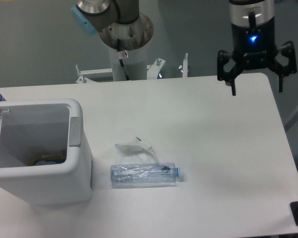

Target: Open the trash can

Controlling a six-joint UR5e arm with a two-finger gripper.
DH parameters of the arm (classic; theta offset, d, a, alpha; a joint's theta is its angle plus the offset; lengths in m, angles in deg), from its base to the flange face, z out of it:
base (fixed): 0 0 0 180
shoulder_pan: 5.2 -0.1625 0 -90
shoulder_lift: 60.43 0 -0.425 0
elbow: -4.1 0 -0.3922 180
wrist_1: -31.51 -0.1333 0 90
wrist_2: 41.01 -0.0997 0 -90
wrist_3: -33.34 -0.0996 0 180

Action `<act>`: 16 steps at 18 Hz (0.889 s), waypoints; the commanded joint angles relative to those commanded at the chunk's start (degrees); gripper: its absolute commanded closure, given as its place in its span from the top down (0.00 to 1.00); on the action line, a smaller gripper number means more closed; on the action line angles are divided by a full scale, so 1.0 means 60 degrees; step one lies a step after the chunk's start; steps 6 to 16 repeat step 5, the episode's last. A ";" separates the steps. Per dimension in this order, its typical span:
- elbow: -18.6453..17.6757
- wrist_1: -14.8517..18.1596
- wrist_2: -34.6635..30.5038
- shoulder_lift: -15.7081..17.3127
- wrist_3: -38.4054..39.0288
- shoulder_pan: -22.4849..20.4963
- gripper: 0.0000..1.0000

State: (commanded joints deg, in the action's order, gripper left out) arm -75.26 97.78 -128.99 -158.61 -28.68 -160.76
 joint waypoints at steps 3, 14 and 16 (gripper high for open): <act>-0.0162 -0.0015 -0.0015 0.0030 -0.0355 -0.0160 1.00; -0.0177 -0.0015 0.0000 0.0030 -0.0355 -0.0191 1.00; -0.0177 -0.0015 0.0000 0.0030 -0.0355 -0.0191 1.00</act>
